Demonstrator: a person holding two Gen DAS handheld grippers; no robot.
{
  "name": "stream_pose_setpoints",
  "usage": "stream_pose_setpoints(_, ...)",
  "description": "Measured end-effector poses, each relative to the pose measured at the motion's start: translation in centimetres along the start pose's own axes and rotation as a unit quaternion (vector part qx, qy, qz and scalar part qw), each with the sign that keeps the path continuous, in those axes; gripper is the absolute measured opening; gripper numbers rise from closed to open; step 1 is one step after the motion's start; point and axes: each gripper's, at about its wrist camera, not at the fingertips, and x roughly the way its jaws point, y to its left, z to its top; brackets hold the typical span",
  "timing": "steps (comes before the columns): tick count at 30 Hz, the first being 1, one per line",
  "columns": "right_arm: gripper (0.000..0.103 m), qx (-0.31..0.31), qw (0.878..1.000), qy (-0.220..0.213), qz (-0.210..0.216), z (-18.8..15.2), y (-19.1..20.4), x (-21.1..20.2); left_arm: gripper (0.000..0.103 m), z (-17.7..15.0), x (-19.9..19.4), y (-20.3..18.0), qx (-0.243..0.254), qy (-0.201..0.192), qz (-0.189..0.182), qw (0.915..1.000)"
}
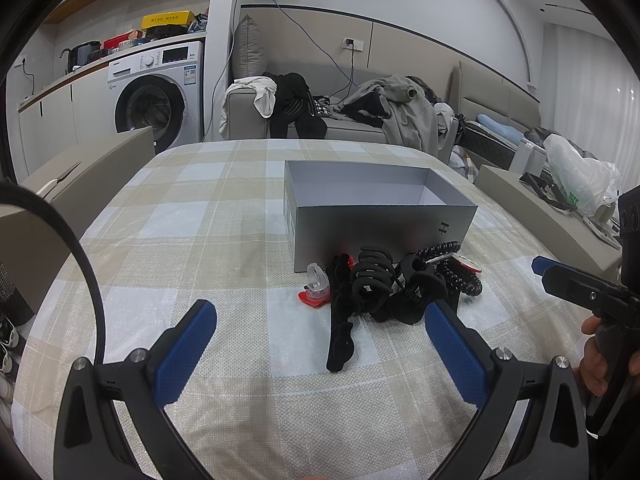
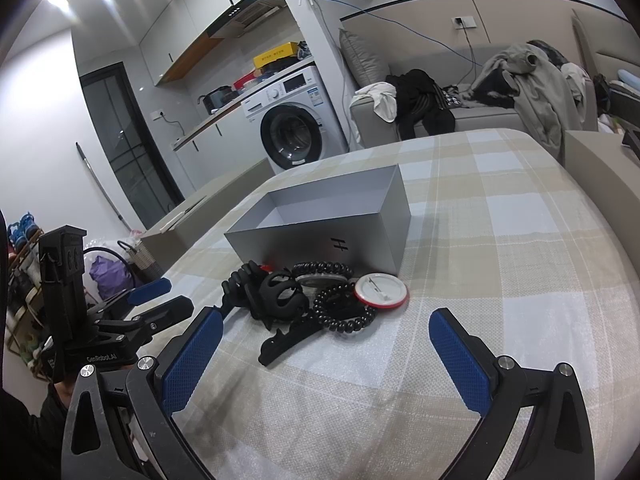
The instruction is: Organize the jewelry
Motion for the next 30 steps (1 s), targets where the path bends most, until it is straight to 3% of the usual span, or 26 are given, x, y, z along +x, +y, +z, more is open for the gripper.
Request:
stream_pose_setpoints(18, 0.103, 0.008, 1.000, -0.001, -0.010, 0.8, 0.1, -0.2, 0.101, -0.1, 0.1, -0.6, 0.013, 0.003, 0.007, 0.9999)
stream_pose_setpoints(25, 0.103, 0.002, 0.996, 0.050, -0.068, 2.0, 0.3, 1.3, 0.101, 0.4, 0.2, 0.2, -0.011, 0.022, -0.005, 0.9997)
stream_pose_setpoints(30, 0.101, 0.020, 0.995, 0.063, -0.075, 2.4, -1.0, 2.2, 0.101, 0.4, 0.4, 0.5, -0.024, 0.027, -0.005, 0.9993)
